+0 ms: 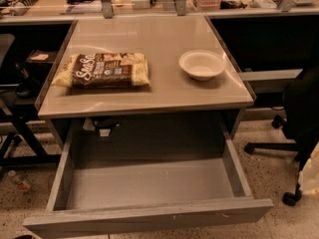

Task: Close top drawer

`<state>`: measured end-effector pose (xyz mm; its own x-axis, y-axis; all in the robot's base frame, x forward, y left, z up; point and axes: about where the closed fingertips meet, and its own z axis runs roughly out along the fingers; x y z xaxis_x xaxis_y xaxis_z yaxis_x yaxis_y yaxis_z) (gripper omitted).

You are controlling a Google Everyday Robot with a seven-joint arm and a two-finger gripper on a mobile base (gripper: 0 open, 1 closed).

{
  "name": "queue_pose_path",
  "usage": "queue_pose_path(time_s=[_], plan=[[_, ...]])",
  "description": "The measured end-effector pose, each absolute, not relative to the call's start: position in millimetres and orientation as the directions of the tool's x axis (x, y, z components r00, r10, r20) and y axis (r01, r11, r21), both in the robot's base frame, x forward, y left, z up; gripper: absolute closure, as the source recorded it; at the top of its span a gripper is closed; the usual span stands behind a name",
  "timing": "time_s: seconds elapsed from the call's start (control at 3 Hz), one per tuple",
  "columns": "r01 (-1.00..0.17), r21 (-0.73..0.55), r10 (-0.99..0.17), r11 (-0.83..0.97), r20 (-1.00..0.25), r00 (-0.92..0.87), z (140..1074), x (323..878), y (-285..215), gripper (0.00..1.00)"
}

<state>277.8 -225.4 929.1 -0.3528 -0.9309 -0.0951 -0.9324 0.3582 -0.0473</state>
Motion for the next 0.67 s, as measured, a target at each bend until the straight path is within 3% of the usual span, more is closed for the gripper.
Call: queue_pose_path(time_s=[0.67], plan=[[-0.909, 0.181, -0.921, 0.376, -0.039, -0.388, 803.0, 231.7, -215.8, 1.0]])
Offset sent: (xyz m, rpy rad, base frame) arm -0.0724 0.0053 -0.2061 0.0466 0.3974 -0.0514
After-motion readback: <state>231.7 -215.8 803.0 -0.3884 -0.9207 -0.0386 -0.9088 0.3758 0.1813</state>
